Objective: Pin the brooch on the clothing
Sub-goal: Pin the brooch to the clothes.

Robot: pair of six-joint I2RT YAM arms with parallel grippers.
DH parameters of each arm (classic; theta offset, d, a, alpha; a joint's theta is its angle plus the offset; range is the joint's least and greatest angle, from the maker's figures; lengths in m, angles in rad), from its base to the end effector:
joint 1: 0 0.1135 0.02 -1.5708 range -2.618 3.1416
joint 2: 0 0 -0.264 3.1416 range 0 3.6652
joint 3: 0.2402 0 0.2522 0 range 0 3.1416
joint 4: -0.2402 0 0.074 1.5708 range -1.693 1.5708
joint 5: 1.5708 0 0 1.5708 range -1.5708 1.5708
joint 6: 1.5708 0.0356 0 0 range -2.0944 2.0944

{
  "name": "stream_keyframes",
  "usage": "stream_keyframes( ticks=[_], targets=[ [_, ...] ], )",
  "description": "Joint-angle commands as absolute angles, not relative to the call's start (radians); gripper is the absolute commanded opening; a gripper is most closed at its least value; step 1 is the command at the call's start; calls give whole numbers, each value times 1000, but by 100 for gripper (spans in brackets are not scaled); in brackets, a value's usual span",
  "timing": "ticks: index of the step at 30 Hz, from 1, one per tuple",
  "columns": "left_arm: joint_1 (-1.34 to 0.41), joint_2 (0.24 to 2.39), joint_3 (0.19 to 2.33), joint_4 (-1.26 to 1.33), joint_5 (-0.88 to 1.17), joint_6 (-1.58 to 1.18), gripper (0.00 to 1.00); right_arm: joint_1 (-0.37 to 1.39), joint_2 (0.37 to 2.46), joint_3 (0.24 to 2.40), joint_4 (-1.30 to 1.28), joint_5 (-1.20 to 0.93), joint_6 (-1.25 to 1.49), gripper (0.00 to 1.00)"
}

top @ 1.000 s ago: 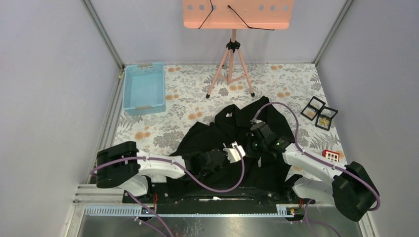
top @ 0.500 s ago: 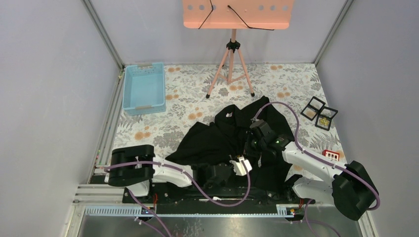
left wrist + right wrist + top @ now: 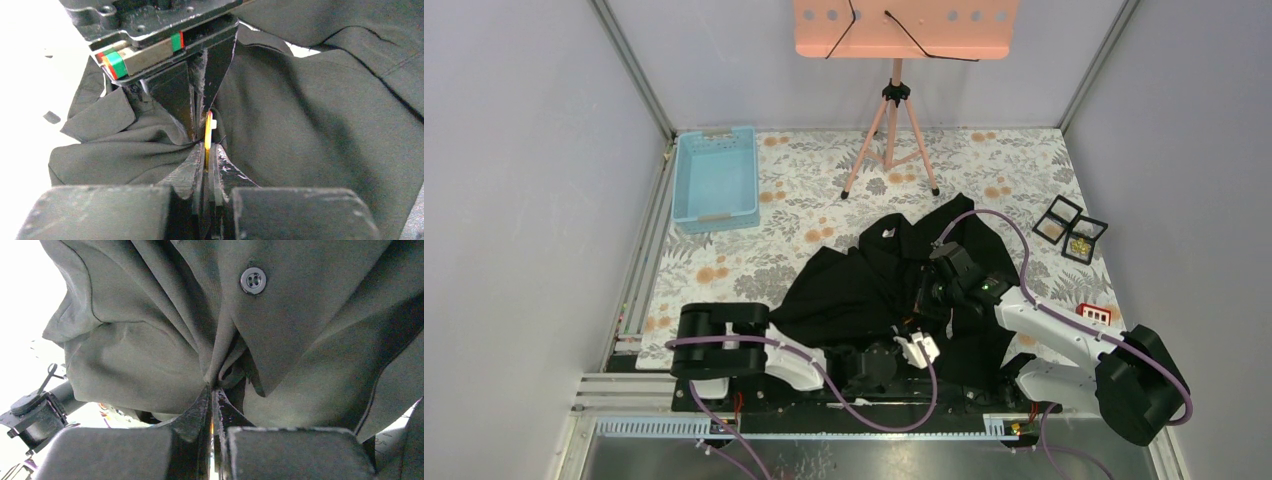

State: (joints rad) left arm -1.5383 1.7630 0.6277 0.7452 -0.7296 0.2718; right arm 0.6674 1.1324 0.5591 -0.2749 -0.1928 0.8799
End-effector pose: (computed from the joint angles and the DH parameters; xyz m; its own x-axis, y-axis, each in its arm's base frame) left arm 0.0341 -0.3202 0.1376 0.1827 0.5380 -0.8229 0.7017 0.5148 0.4925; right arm 0.1673 0.1405 0.1884 -0.9203 0.2378 -0.3107 0.0035 0.7990 0.6013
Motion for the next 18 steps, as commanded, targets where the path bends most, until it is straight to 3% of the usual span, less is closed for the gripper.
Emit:
stream_keyframes(
  ticks=[1, 8, 18],
  targets=[
    [-1545, 1763, 614, 903, -825, 298, 0, 664, 1132, 577, -296, -239, 891, 0],
    [-1536, 1706, 574, 935, -875, 312, 0, 662, 1102, 584, -339, -218, 862, 0],
    [-1421, 1440, 651, 431, -642, -94, 0, 662, 970, 582, -350, -104, 755, 0]
  ],
)
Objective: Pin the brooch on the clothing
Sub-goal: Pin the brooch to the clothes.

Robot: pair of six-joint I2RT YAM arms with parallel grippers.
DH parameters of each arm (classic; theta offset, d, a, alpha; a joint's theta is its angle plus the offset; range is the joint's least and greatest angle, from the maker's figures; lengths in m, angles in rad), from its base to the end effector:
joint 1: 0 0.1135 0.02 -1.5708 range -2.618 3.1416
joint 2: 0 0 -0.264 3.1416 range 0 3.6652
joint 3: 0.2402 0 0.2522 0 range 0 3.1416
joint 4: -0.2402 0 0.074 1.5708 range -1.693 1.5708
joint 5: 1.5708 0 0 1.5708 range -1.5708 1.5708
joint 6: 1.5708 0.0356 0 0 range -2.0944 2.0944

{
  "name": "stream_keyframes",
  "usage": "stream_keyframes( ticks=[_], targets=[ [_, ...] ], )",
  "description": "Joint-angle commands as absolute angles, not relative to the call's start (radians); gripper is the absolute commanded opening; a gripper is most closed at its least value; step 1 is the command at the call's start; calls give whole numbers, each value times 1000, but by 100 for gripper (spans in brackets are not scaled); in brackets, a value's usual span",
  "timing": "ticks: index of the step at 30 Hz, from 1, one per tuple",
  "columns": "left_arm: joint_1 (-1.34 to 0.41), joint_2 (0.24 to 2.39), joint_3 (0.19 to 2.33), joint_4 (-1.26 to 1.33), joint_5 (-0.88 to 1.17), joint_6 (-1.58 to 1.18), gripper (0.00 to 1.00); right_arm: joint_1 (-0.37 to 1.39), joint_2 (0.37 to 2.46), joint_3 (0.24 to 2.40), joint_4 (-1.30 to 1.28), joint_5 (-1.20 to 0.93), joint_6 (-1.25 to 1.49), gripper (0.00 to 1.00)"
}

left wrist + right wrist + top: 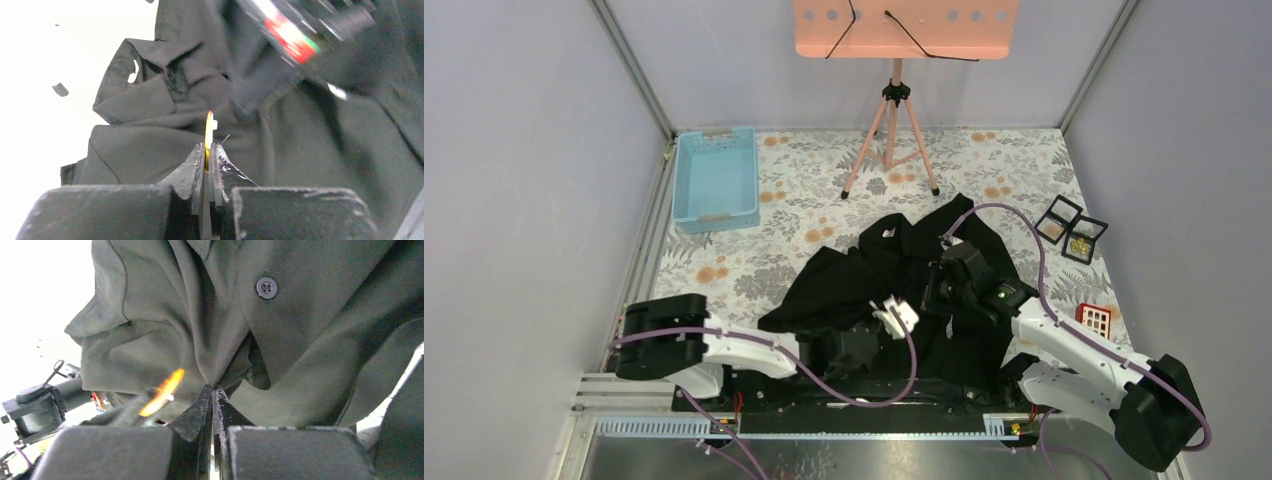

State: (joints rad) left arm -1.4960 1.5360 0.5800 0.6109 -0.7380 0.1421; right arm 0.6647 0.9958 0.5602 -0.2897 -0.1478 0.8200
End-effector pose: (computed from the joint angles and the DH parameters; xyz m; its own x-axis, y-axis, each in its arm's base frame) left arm 0.0460 -0.2929 0.1779 0.0728 0.4312 -0.8993 0.6871 0.6319 0.3586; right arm 0.1586 0.1309 0.2136 -0.8657 0.2404 -0.4391 -0.0936 0.7839 0.6138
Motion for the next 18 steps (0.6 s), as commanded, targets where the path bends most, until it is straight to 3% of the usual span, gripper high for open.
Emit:
stream_keyframes(
  ticks=[1, 18],
  targets=[
    [-1414, 1432, 659, 402, -616, -134, 0, 662, 971, 590, -352, -106, 752, 0],
    [-1339, 1457, 864, 69, -458, -352, 0, 662, 857, 627, -366, -170, 671, 0]
  ],
)
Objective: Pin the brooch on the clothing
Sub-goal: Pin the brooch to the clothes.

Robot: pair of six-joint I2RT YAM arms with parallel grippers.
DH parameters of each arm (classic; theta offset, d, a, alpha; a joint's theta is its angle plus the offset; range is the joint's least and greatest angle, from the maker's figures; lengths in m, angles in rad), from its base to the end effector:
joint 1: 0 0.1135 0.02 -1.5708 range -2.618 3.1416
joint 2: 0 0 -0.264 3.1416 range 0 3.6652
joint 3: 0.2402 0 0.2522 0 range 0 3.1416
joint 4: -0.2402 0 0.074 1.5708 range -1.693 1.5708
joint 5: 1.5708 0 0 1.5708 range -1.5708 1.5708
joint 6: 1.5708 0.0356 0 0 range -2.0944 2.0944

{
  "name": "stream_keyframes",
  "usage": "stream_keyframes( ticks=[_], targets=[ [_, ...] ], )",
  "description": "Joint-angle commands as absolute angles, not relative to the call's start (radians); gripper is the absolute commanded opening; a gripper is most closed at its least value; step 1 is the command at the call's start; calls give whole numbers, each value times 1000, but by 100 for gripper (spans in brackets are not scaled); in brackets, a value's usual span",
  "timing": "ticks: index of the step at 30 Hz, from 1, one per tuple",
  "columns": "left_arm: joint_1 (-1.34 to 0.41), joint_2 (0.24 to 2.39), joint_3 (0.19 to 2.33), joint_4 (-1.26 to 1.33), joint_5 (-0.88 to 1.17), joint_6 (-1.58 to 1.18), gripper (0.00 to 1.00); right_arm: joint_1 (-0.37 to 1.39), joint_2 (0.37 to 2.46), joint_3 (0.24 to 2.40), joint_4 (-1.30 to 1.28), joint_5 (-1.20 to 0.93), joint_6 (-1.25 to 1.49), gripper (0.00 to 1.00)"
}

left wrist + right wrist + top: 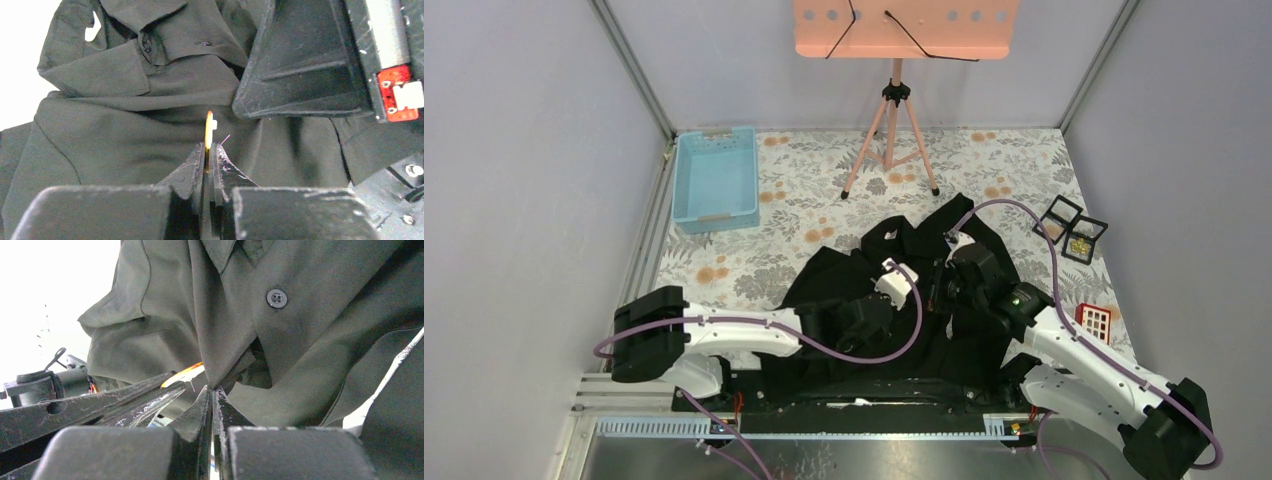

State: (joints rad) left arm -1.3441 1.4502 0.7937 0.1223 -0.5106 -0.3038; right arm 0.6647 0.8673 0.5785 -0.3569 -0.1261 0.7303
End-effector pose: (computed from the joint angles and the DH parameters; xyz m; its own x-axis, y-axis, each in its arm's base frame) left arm 0.0865 -0.2975 0.2201 -0.3352 0.2921 -0.8957 0.6868 0.7266 -0.0200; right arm 0.1456 0.1198 0.2368 -0.8138 0.2031 -0.5445 -0.1988 0.7832 0.5892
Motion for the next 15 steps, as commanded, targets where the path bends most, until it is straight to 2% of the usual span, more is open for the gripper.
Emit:
stream_keyframes(
  ticks=[1, 15],
  targets=[
    [-1339, 1459, 868, 68, -451, -349, 0, 661, 856, 629, -370, -176, 664, 0],
    [-1339, 1519, 942, 2, -437, -361, 0, 662, 826, 627, -354, -215, 669, 0]
  ],
)
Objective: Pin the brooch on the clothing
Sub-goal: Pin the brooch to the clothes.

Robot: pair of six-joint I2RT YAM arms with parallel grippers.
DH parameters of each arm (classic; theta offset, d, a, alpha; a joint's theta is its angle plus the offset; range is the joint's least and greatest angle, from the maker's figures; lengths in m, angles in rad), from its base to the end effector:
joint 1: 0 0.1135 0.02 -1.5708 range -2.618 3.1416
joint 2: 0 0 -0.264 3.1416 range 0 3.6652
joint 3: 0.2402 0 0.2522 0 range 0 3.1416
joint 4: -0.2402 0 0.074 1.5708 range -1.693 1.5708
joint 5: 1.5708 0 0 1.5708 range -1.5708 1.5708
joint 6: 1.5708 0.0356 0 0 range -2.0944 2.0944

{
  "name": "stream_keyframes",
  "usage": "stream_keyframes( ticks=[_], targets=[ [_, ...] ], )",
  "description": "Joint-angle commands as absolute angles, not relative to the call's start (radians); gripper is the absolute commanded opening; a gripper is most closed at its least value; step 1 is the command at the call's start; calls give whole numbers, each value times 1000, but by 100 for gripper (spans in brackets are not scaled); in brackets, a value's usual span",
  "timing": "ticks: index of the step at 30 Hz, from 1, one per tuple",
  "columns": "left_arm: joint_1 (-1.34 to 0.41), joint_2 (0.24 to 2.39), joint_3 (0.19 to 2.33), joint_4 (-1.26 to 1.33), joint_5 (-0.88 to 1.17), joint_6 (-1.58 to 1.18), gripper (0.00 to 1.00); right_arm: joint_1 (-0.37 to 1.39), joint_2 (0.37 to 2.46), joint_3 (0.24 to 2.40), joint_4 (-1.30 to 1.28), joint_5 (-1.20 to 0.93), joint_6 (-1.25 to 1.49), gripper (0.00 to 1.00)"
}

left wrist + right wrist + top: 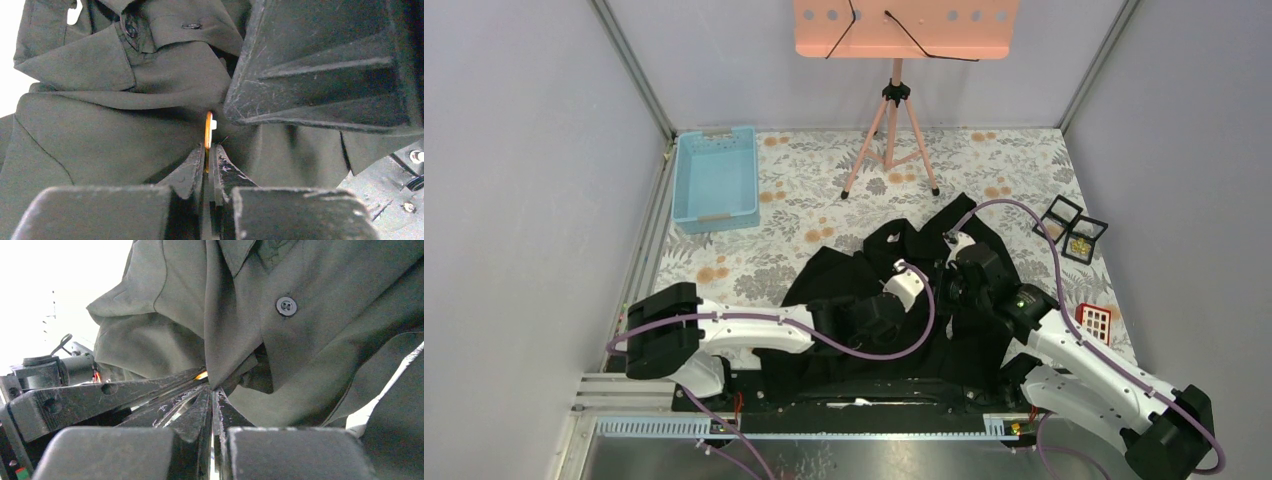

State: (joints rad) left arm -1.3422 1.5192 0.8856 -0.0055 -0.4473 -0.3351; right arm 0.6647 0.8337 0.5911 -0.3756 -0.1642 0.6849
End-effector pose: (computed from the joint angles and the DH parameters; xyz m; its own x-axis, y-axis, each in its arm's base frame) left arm 0.0885 -0.3125 0.2172 -0.3906 0.3703 -0.8428 0.7106 0.7033 -0.0203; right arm 0.1410 0.1179 0.2451 -0.8046 0.1624 -0.5712 -0.2639 0.7639 0.5889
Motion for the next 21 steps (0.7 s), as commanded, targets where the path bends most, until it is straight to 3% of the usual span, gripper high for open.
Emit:
stream_keyframes(
  ticks=[1, 21],
  targets=[
    [-1339, 1517, 942, 2, -445, -367, 0, 661, 827, 626, -353, -225, 667, 0],
    [-1339, 1474, 901, 78, -548, -441, 0, 661, 845, 595, -380, -282, 655, 0]
  ],
)
